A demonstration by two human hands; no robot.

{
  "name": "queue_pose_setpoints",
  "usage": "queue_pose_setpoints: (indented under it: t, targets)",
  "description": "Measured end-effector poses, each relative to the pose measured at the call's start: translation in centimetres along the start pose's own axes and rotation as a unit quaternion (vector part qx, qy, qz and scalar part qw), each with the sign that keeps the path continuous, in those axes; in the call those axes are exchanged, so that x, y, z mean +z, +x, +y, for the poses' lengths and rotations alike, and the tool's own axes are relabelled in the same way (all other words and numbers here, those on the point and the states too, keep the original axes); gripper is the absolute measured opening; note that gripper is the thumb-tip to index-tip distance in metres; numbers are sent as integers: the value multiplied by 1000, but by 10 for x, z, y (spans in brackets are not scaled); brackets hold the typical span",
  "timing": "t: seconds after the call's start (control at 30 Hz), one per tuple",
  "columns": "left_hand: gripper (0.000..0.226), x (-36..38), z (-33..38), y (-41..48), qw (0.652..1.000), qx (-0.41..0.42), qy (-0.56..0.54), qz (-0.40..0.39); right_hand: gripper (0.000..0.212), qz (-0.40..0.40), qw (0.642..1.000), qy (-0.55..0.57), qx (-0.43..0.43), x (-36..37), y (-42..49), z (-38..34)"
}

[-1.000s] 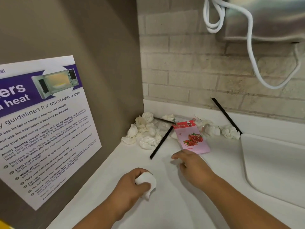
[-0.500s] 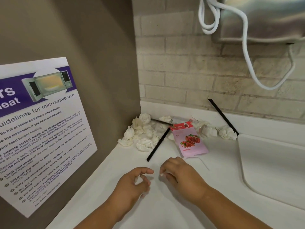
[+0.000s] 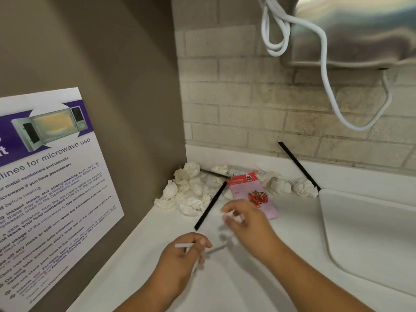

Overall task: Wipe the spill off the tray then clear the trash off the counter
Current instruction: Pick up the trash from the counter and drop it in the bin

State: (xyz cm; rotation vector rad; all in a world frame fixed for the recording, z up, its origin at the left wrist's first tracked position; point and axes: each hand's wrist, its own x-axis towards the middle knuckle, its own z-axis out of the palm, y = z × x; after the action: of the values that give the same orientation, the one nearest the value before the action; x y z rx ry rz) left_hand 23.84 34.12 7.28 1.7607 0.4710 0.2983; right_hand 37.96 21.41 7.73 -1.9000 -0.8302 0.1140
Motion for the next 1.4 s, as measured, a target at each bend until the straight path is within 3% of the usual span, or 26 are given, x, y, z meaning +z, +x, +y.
queue_pose_setpoints:
  t: [0.07,0.13,0.2,0.33,0.43,0.5,0.57,0.67,0.83,1.1,1.3,1.4]
  targets:
    - [33,-3,2,0,1000,-15,2,17,27,57,983,-153,89,-11,27,33]
    - [39,-4,5,2,999,-34,-18,28,55,33,941,-267,207,-23,42,54]
    - [42,-5,10,4,996,-57,-56,37,70,-8,905,-320,279,-32,48,65]
    - [41,-4,14,8,994,-76,-63,53,77,-46,883,-336,325,-38,48,71]
    - [42,-5,13,12,994,-80,-35,58,63,-1,890,-330,315,-36,45,74]
    - [38,-6,12,15,994,-88,-43,50,51,46,929,-217,295,-38,40,74]
    - [28,-8,10,18,992,-102,-59,36,44,93,954,-21,284,-41,31,68]
    - [16,-8,7,23,989,-121,-89,17,38,79,926,183,321,-48,10,58]
    - [15,1,9,25,971,-201,-126,-1,31,-67,885,349,300,-50,-24,45]
    - [29,1,4,20,958,-263,-102,-50,43,-253,807,473,245,-31,-52,34]
    - [29,-18,0,14,949,-280,-132,-67,35,-271,774,536,201,-24,-44,27]
    - [28,-22,2,10,944,-266,-181,-78,34,-275,788,509,210,-23,-37,25]
